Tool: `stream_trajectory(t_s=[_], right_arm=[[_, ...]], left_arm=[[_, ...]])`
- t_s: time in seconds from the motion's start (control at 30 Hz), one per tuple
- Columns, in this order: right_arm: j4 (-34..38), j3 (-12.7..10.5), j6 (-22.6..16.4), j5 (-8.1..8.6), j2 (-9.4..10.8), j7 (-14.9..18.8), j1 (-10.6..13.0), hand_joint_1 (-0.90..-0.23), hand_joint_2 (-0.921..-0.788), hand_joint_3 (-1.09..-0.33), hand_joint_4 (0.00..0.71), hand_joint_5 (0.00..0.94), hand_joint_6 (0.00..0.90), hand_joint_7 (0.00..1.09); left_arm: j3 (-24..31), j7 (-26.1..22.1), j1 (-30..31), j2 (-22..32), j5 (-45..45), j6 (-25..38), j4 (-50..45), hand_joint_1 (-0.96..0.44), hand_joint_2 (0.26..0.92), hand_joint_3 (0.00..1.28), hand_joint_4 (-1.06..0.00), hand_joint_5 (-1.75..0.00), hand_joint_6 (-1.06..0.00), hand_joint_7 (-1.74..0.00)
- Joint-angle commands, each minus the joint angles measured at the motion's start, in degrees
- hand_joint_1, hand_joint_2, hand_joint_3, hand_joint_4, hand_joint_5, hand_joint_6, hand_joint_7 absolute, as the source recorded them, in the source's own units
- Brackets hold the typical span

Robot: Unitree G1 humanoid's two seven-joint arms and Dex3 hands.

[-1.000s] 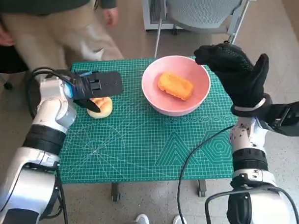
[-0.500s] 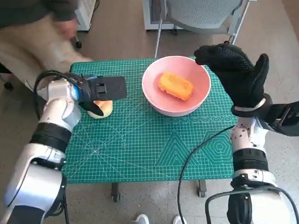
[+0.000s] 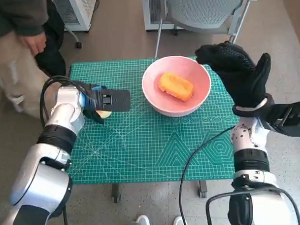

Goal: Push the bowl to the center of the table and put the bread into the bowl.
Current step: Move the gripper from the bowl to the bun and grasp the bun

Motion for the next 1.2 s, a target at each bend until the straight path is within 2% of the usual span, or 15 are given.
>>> stream_trajectory(t_s=[0.03, 0.2, 0.23, 0.27, 0.3, 0.37, 0.4, 0.43, 0.5, 0.7, 1.03, 1.2], right_arm=[[-0.4, 0.2, 0.2, -0.4, 0.2, -0.6, 1.6, -0.695, -0.921, -0.669, 0.151, 0.0, 0.211, 0.02], [-1.0, 0.3, 0.3, -0.44, 0.2, -0.8, 1.8, -0.698, -0.921, -0.669, 0.15, 0.0, 0.211, 0.02], [-1.1, 0.3, 0.4, -0.45, 0.2, -0.9, 1.9, -0.699, -0.921, -0.67, 0.15, 0.0, 0.211, 0.02], [-1.3, 0.3, 0.4, -0.48, 0.1, -0.9, 2.0, -0.7, -0.921, -0.67, 0.151, 0.0, 0.211, 0.02], [-1.5, 0.3, 0.4, -0.5, 0.1, -1.0, 2.0, -0.7, -0.921, -0.67, 0.15, 0.0, 0.211, 0.02], [-1.7, 0.4, 0.3, -0.57, 0.1, -1.2, 2.2, -0.704, -0.921, -0.671, 0.151, 0.0, 0.211, 0.02], [-1.9, 0.4, 0.3, -0.58, 0.1, -1.2, 2.2, -0.705, -0.921, -0.672, 0.151, 0.0, 0.211, 0.02], [-2.0, 0.4, 0.2, -0.58, 0.1, -1.2, 2.3, -0.707, -0.921, -0.673, 0.151, 0.0, 0.211, 0.02], [-2.1, 0.5, 0.2, -0.59, 0.1, -1.2, 2.4, -0.708, -0.921, -0.674, 0.15, 0.0, 0.21, 0.02], [-2.4, 0.5, 0.2, -0.71, 0.0, -1.4, 2.5, -0.712, -0.921, -0.677, 0.149, 0.0, 0.209, 0.02], [-2.1, 0.6, 0.3, -0.72, -0.3, -1.4, 2.4, -0.704, -0.921, -0.675, 0.148, 0.001, 0.208, 0.02], [-2.4, 0.6, 0.5, -0.65, -0.3, -1.4, 2.4, -0.691, -0.921, -0.675, 0.148, 0.0, 0.208, 0.02]], left_arm=[[-0.3, 0.7, -1.6, -0.6, 0.1, 0.7, 0.9, -0.66, 0.746, 0.01, 0.0, 0.0, -0.08, 0.0], [0.2, 1.1, -1.6, -1.1, -0.5, 1.8, 1.2, -0.43, 0.706, 0.0, 0.0, 0.0, -0.08, 0.0], [0.3, 1.1, -1.6, -1.2, -0.6, 2.1, 1.2, -0.35, 0.71, 0.01, -0.12, -0.06, -0.08, -0.01], [0.4, 1.3, -1.5, -1.2, -0.7, 2.3, 1.2, -0.32, 0.711, 0.01, -0.16, -0.08, -0.08, -0.01], [0.5, 1.3, -1.5, -1.2, -0.8, 2.4, 1.2, -0.27, 0.727, 0.01, -0.2, -0.33, -0.09, -0.01], [0.6, 1.7, -1.4, -1.3, -1.0, 2.9, 1.3, -0.15, 0.784, 0.03, -0.28, -1.11, -0.09, -0.01], [0.7, 1.9, -1.3, -1.4, -1.1, 3.1, 1.4, -0.11, 0.805, 0.04, -0.32, -1.34, -0.09, -0.01], [0.8, 2.3, -1.3, -1.5, -1.2, 3.3, 1.6, -0.08, 0.824, 0.05, -0.35, -1.49, -0.09, -0.01], [0.8, 2.8, -1.2, -1.7, -1.3, 3.4, 1.7, -0.05, 0.841, 0.05, -0.39, -1.61, -0.09, -0.01], [1.0, 3.8, -1.1, -2.0, -1.9, 3.9, 2.2, -0.02, 0.845, 0.05, -0.38, -1.73, -0.09, -0.01], [0.9, 5.7, -0.9, -2.6, -1.9, 3.6, 3.4, -0.04, 0.871, 0.05, -0.22, -1.75, -0.09, 0.0], [0.9, 6.8, -1.1, -3.6, -2.0, 3.6, 5.5, -0.03, 0.836, 0.03, -0.28, -1.75, -0.09, 0.0]])
